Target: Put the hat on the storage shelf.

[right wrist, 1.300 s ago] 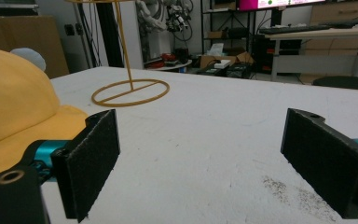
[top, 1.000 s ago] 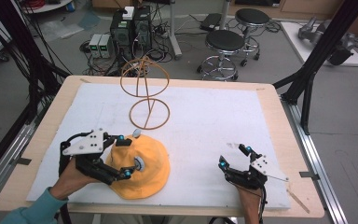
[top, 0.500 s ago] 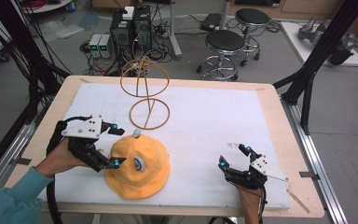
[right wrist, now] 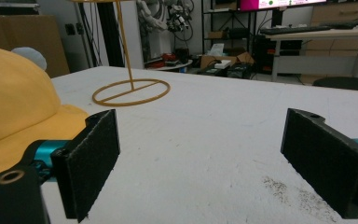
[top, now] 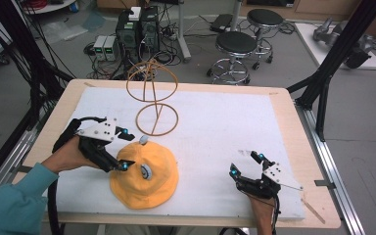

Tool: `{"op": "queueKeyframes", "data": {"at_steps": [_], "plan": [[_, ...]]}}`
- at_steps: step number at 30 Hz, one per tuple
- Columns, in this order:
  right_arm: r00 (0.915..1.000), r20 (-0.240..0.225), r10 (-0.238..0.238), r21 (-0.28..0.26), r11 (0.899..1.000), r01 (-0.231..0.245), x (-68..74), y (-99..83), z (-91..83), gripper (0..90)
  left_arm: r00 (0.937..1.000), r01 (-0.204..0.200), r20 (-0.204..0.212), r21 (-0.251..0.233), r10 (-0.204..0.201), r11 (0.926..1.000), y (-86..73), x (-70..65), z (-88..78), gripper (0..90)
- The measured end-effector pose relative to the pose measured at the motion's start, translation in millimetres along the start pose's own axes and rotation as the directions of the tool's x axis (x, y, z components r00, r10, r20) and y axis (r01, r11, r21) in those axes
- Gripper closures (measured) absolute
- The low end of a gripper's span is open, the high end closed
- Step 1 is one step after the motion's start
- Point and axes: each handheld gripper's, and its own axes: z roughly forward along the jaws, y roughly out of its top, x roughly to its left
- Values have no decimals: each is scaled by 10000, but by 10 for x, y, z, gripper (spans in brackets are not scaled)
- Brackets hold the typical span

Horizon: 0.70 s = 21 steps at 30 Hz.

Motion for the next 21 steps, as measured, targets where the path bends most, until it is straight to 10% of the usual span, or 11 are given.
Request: {"op": "queueKeyframes", "data": {"at_steps": [12,21], "plan": [[9999,-18,102,-27,9999,-102,3,-2,-6,104,9992,379,-165,832,-367,9958,-109,-5,241,208],[9999,-7,108,-17,9999,-108,4,-2,-6,104,9979,638,-207,1364,-616,9886,-111,6,268,650]]}}
